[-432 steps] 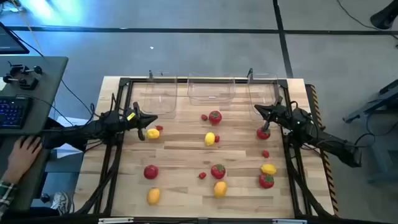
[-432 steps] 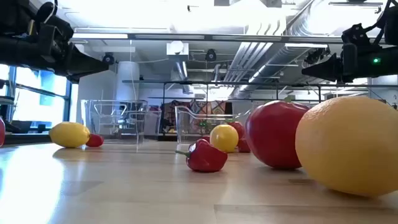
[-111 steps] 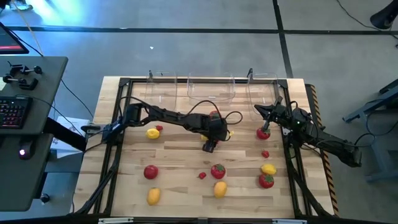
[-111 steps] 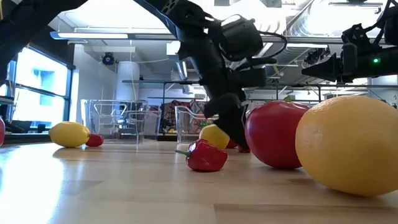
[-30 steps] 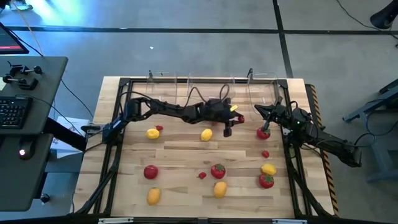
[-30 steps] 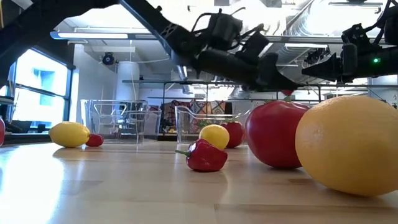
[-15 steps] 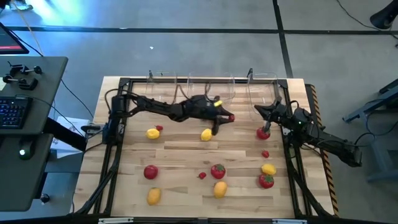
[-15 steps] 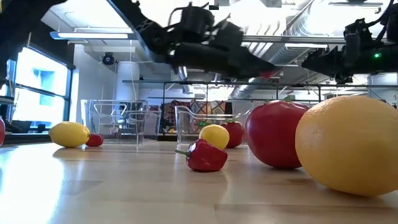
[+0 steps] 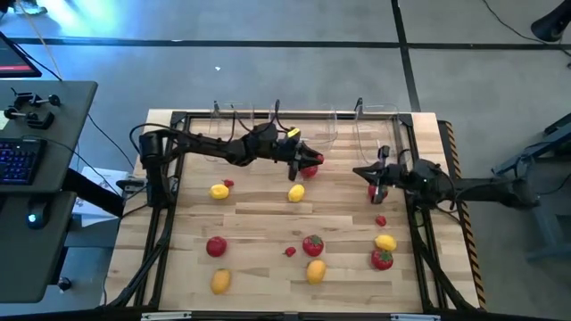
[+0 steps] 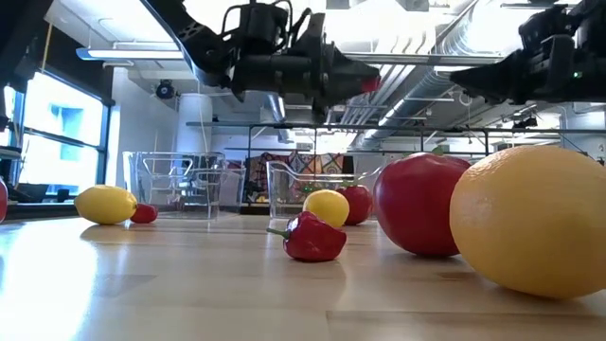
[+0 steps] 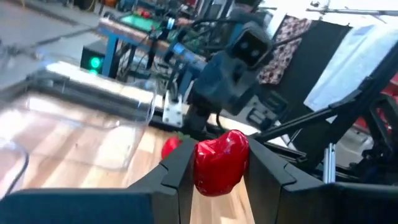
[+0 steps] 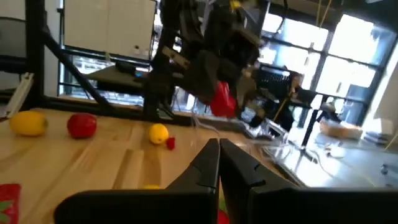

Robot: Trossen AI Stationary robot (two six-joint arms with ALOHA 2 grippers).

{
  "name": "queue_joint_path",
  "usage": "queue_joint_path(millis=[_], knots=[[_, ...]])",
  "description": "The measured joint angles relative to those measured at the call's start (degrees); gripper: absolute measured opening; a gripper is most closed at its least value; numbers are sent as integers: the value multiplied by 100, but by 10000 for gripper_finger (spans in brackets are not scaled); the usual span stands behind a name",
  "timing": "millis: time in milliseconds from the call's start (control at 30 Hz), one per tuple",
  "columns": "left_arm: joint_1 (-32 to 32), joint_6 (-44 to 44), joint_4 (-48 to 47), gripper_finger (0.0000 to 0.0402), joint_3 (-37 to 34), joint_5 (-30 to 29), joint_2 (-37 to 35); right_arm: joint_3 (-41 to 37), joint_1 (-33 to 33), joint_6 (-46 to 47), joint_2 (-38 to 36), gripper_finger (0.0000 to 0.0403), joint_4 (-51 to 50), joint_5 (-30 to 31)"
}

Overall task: Sort produce into baskets
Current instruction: Put the red chili into the right transparent bin

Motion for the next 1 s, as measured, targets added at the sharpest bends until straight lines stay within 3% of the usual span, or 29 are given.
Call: queue_joint_path(millis=[133,367,567,667,867,1000], knots=[[2,-151,174,94,2,8,-10,246,322,-131,689,43,225,638],[-11,-295,347,94,5,8,-6,987,688,-173,1810,152,254,1663],[-11,-295,542,94,5,9,-4,1683,914,-471,2711,220,260,1810],[-11,-293,651,94,10,86,-4,2021,1014,-781,3211,233,341,1898],[-70,-275,643,94,12,212,-4,2448,1242,-1566,4102,236,1123,2697],[-132,-188,762,94,12,218,-4,2635,1344,-1842,4504,236,1329,2779]])
